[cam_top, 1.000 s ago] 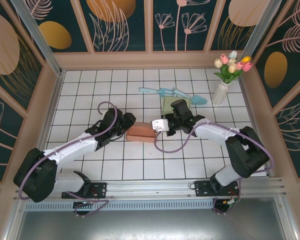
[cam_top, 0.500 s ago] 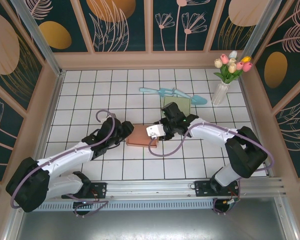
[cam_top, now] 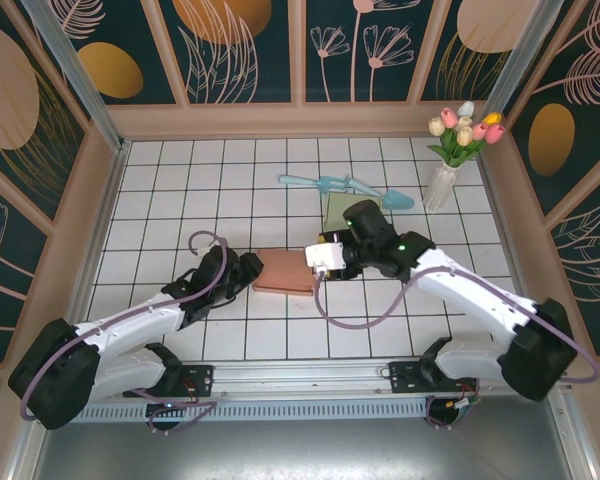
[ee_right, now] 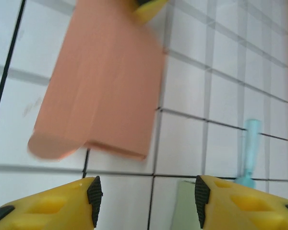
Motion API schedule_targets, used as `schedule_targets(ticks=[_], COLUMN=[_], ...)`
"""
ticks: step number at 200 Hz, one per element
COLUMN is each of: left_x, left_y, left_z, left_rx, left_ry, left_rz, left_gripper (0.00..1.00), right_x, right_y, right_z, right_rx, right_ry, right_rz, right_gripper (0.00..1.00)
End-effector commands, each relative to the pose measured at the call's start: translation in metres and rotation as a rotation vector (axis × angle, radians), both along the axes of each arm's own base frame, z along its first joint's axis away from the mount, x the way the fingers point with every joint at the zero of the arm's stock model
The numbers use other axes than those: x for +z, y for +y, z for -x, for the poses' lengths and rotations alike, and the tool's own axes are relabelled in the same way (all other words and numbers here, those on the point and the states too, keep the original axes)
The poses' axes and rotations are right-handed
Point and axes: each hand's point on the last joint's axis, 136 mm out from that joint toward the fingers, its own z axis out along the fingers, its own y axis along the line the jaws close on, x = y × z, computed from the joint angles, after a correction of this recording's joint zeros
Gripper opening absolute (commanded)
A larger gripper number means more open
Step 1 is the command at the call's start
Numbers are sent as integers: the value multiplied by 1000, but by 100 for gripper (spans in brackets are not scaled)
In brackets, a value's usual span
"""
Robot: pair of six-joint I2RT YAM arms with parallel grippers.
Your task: Fold the paper box
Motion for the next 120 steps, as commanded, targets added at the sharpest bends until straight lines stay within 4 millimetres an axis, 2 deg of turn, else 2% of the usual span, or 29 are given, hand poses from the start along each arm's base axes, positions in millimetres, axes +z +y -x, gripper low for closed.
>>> schedule_targets(ticks=[1, 7, 15, 22, 33, 44, 61, 69, 75, 98, 120], left_x=[0, -1, -2, -4, -7, -10, -15, -17, -18, -23, -25], left_y=[0, 0, 1, 2, 4, 5, 7, 9, 10, 15, 17], left_z=[2, 3, 3, 4, 4, 5, 7, 7, 8, 8, 7], left_rx=[10, 10, 14, 17, 20, 20, 27, 33, 37, 51, 56], left_ry=[-11, -11, -12, -10, -7, -4, 0, 0, 0, -4, -10], left_rz=[27, 30, 29, 26, 18, 11, 6, 3, 1, -17, -23], left_gripper=[51, 51, 51, 51, 51, 51, 51, 51, 51, 52, 51], right_x=[70, 85, 94, 95, 87, 67, 25, 6, -4, -38, -73], right_y=[15, 14, 14, 13, 7, 4, -5, -5, -3, 6, 14], right_z=[-4, -7, -10, -13, -25, -33, -46, -47, -46, -43, -43], right_rx=[-198, -267, -345, -412, -567, -716, -970, -1044, -1069, -1107, -1139], right_ry=[86, 124, 201, 255, 360, 485, 630, 673, 687, 690, 693], right_rz=[-404, -507, -610, -673, -760, -788, -791, -783, -777, -757, -676], right_gripper=[56, 55, 55, 56, 59, 63, 65, 70, 73, 73, 67])
